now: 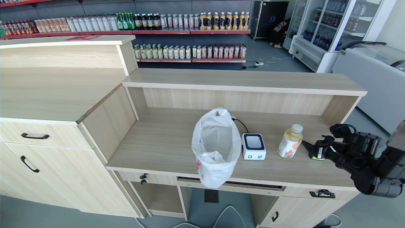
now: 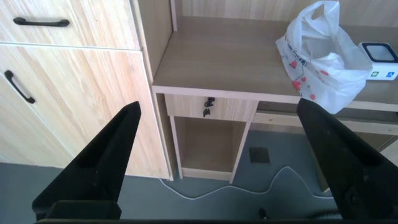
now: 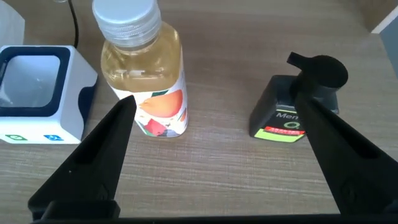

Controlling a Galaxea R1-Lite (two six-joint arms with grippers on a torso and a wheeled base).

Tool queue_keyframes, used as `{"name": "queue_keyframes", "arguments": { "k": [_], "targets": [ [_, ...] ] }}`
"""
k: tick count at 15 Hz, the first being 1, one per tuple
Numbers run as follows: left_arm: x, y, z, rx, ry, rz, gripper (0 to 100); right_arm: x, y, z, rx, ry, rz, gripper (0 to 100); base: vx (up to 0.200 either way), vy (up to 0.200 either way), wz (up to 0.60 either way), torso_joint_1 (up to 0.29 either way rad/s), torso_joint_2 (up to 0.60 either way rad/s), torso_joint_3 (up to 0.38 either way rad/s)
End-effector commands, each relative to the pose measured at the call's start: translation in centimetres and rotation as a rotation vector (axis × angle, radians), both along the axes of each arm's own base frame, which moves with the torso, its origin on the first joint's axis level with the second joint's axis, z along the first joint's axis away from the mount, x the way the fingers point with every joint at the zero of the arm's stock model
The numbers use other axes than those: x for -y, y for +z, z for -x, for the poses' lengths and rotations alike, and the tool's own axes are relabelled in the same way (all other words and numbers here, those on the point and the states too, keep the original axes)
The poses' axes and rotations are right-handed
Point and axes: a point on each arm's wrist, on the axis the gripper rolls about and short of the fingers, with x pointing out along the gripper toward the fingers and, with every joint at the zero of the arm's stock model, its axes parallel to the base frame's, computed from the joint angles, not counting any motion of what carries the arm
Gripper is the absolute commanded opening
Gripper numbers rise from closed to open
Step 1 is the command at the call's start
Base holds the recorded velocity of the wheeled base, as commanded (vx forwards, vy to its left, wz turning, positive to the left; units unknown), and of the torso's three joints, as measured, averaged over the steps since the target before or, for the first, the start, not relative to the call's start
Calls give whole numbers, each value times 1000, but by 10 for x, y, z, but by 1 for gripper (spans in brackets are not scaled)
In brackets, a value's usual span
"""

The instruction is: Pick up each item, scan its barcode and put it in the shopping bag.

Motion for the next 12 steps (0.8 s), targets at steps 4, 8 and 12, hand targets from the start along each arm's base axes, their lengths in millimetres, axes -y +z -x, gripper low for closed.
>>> {"name": "queue_keyframes", "arguments": {
  "k": [4, 8, 12],
  "targets": [
    [0, 0, 0, 0, 0, 0, 100, -16, -18, -20, 3, 50, 33, 100, 0, 0, 0, 0, 0, 0],
    [0, 0, 0, 0, 0, 0, 100, -28, -28, -34, 14, 64, 52, 100, 0, 0, 0, 0, 0, 0],
    [0, 0, 0, 0, 0, 0, 100, -40, -35, -50, 32, 91, 68, 100, 0, 0, 0, 0, 0, 0]
  ]
}}
